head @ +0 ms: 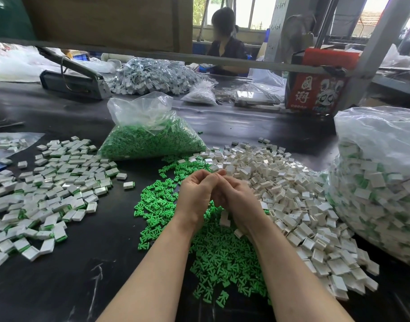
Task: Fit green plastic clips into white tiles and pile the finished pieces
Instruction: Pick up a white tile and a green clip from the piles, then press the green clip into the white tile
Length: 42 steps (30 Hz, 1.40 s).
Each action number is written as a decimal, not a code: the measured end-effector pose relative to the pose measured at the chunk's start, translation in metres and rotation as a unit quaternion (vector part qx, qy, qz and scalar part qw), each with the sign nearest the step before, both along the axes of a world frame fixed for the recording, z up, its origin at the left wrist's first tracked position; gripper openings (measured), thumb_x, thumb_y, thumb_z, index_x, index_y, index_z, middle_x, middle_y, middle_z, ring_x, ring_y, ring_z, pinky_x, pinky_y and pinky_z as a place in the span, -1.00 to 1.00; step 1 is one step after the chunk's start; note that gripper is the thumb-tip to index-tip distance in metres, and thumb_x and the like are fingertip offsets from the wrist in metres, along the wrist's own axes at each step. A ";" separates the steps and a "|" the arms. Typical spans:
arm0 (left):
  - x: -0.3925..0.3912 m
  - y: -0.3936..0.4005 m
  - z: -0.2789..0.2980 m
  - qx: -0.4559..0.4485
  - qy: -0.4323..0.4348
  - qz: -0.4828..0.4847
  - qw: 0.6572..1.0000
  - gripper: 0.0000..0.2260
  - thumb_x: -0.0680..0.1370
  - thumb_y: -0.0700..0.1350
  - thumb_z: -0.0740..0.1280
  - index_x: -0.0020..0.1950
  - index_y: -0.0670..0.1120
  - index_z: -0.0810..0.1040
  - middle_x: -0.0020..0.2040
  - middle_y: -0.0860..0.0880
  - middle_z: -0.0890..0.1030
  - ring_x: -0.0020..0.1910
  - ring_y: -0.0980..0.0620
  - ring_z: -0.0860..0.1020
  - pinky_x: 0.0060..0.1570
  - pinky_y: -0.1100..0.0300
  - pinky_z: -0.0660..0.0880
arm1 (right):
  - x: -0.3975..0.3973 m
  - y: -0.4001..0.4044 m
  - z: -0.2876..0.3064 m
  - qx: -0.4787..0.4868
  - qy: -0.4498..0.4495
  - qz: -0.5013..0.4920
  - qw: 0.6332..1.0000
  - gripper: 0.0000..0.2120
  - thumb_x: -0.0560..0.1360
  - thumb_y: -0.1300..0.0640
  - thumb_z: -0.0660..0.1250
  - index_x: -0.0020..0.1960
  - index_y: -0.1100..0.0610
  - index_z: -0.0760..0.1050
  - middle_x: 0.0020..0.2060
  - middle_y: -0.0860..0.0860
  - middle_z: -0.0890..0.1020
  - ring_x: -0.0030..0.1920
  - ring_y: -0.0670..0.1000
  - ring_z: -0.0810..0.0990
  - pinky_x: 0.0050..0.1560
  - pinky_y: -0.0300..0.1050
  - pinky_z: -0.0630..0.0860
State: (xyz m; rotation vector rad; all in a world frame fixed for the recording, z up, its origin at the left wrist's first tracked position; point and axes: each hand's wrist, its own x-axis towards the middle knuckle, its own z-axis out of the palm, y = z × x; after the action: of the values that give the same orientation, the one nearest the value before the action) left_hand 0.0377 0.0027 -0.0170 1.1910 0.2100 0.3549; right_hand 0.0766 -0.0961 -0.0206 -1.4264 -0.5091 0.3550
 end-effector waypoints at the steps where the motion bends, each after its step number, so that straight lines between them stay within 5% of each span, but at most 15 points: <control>1: 0.001 0.000 -0.001 0.000 0.003 -0.001 1.000 -0.77 0.53 -0.33 0.30 -0.32 -0.16 0.47 -0.08 -0.14 0.72 -0.40 0.10 0.54 -0.46 0.26 0.45 | 0.000 0.000 0.000 -0.004 -0.001 0.000 1.000 -0.73 0.60 0.08 0.29 -0.21 0.08 0.66 -0.48 -0.08 0.49 -0.43 -0.12 0.43 -0.41 -0.29 0.38; 17: 0.001 0.001 -0.003 -0.014 0.005 -0.009 1.000 -0.77 0.53 -0.33 0.30 -0.31 -0.16 0.43 -0.06 -0.11 0.72 -0.38 0.06 0.54 -0.45 0.21 0.46 | 0.001 0.000 -0.002 -0.014 0.007 -0.005 1.000 -0.76 0.60 0.09 0.29 -0.15 0.17 0.62 -0.49 -0.09 0.49 -0.46 -0.14 0.42 -0.45 -0.32 0.37; 33: 0.000 0.000 -0.004 -0.013 0.001 -0.011 1.000 -0.78 0.53 -0.33 0.29 -0.30 -0.16 0.41 -0.02 -0.10 0.72 -0.43 0.00 0.49 -0.49 0.18 0.46 | 0.003 -0.001 -0.004 -0.047 0.000 -0.023 0.999 -0.71 0.60 0.04 0.29 -0.06 0.25 0.63 -0.46 -0.02 0.47 -0.43 -0.08 0.41 -0.38 -0.14 0.34; 42: 0.002 0.001 -0.007 -0.015 -0.001 -0.008 1.000 -0.77 0.54 -0.33 0.29 -0.30 -0.14 0.42 0.04 -0.12 0.70 -0.24 0.02 0.62 -0.43 0.18 0.49 | 0.004 -0.002 -0.005 -0.067 -0.014 -0.021 0.997 -0.68 0.61 0.02 0.28 -0.03 0.27 0.62 -0.43 0.02 0.48 -0.40 -0.04 0.41 -0.34 -0.09 0.35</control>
State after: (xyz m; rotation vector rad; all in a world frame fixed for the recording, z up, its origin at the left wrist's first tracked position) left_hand 0.0393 0.0034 -0.0242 1.1624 0.2041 0.3374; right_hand 0.0802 -0.0984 -0.0255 -1.5707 -0.4843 0.3401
